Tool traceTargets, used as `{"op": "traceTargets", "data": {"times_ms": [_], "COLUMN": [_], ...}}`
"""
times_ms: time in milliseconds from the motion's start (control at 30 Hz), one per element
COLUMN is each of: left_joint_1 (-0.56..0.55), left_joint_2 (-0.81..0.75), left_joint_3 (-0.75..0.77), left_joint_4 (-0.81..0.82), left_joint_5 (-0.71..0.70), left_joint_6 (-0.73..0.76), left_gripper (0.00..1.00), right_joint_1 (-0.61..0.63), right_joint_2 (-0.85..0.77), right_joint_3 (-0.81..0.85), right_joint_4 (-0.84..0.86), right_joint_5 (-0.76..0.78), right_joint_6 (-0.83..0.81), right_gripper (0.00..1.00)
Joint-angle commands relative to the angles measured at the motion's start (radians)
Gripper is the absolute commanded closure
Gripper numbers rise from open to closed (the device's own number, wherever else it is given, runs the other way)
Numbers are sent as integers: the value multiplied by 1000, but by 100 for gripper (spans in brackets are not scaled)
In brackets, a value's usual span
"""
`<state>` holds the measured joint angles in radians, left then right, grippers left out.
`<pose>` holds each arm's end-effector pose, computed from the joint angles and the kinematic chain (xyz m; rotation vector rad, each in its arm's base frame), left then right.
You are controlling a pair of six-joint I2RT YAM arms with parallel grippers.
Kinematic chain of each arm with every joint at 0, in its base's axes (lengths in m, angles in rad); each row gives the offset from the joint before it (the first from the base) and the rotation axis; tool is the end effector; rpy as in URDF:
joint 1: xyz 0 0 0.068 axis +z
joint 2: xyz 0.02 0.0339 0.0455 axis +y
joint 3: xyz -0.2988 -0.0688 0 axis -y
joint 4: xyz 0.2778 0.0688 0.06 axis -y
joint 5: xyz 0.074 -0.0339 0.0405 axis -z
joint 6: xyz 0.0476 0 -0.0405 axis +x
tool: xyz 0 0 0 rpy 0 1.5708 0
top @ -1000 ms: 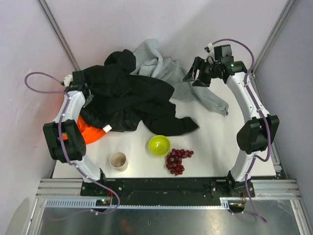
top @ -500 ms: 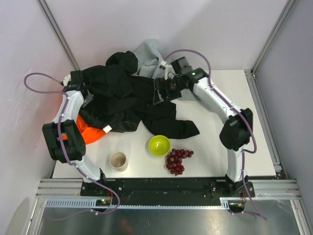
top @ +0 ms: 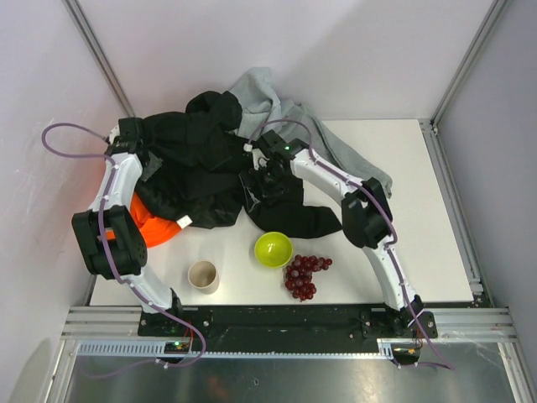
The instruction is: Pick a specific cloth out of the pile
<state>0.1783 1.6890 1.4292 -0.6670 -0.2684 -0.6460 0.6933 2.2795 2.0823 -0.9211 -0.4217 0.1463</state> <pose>0.4024 0.0853 0.3010 -1.0840 2.2037 0.1326 0.4106 0.3665 0.2391 -0.8857 2.6483 0.8068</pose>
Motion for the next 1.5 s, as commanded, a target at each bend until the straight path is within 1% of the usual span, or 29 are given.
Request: {"op": "traceTargets", "data": {"times_ms": [0, 67, 133, 267, 333, 367, 433, 467, 533, 667, 733, 867, 967, 1200, 1467], "left_joint_1": [7, 7, 7, 8, 11, 15, 24, 30, 45, 77, 92, 124, 142, 173, 207], "left_joint_2": [4, 13, 25, 47, 55, 60, 68, 71, 78, 94, 105, 128, 135, 138, 137], "left_joint_3": [75, 90, 106, 134, 144, 149, 156, 158, 160, 165, 167, 156, 144, 135, 130], "left_joint_4": [6, 5, 5, 4, 3, 3, 3, 3, 2, 0, -2, -5, -6, -6, -5], "left_joint_5": [28, 33, 40, 52, 59, 63, 69, 72, 77, 80, 83, 89, 88, 67, 47], "left_joint_6": [15, 18, 20, 25, 30, 33, 37, 39, 41, 49, 58, 59, 55, 63, 67], "left_gripper": [70, 70, 70, 69, 70, 70, 70, 71, 75, 95, 98, 99, 99, 99, 99], "right_joint_1": [39, 64, 78, 79, 72, 70, 61, 53, 35, -20, -52, -135, -226, -429, -629], "right_joint_2": [85, 116, 136, 143, 134, 124, 93, 68, 14, -106, -157, -232, -301, -444, -553], "right_joint_3": [93, 116, 122, 73, 43, 30, 15, 10, 9, 57, 110, 243, 264, 257, 253], "right_joint_4": [-30, -48, -62, -65, -62, -62, -66, -70, -80, -109, -133, -185, -169, -12, 199], "right_joint_5": [111, 188, 257, 376, 403, 409, 419, 420, 408, 337, 314, 260, 165, -58, -234], "right_joint_6": [0, 2, 5, 5, 0, -2, -5, -4, 1, 26, 40, 96, 161, 309, 490], "right_gripper": [14, 18, 28, 57, 75, 83, 94, 97, 99, 100, 100, 100, 100, 100, 100]}}
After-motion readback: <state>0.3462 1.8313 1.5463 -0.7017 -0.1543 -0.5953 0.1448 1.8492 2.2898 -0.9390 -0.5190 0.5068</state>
